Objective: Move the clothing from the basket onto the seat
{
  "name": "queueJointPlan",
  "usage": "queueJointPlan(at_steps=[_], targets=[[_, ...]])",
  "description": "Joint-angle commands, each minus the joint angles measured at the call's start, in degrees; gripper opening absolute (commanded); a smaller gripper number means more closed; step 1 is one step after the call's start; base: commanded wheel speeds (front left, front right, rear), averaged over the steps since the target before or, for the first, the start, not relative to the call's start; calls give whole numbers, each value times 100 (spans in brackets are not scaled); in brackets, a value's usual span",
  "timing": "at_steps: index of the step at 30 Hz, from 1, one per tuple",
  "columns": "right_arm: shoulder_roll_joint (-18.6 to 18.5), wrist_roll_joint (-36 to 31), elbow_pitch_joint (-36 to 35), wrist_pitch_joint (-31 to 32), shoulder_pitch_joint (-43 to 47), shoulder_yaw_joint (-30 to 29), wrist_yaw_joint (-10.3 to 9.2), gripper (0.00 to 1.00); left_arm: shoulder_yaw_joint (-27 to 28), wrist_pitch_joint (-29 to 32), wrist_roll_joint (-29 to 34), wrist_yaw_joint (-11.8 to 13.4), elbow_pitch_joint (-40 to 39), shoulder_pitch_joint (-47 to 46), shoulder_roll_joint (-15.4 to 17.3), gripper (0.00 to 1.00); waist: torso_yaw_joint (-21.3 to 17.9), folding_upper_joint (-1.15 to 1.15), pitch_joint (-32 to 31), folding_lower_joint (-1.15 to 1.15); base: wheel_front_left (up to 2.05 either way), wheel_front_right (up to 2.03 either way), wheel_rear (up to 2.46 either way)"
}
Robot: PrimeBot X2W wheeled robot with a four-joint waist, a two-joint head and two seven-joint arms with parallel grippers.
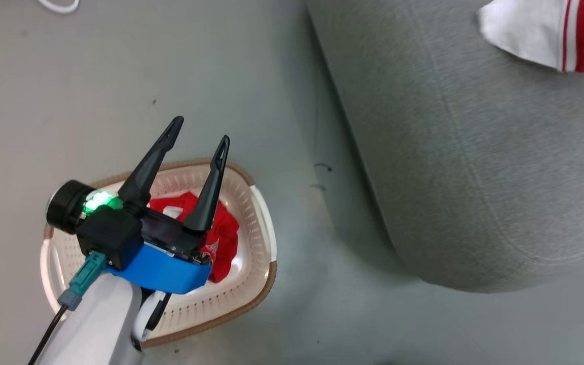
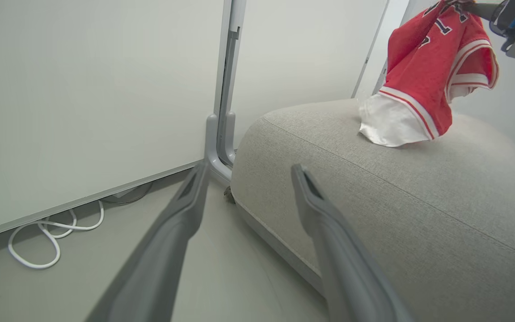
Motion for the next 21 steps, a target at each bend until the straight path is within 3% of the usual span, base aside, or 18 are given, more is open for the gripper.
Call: queueJointPlan(at_steps=[1,10,12,13,21], targets=[[-89,-176,120,34,-20,-120,3,0,-14,-27,1,-8,-49,-145,44,100,211,0,354,-2,0,0,0],[-23,-1192,1077,278,298,-1052,3,1,-50,-27,-7,-8,-13,-319,84,100,341,0,593,-2,0,0,0],[16,-1348,1170,239,290,-1171,3,41,-29,-27,-13,-8,16,-340,46,100,370,0,564,-2,0,0,0],[23,-1431,1212,210,296,-1209,3,98,-30,-27,-20,-8,29,-340,27,100,382,0,541,-2,0,0,0],[25,-1830,1551,-72,432,-1246,2,100,-23,-27,-90,-9,151,-295,-193,100,524,0,119,-2,0,0,0]])
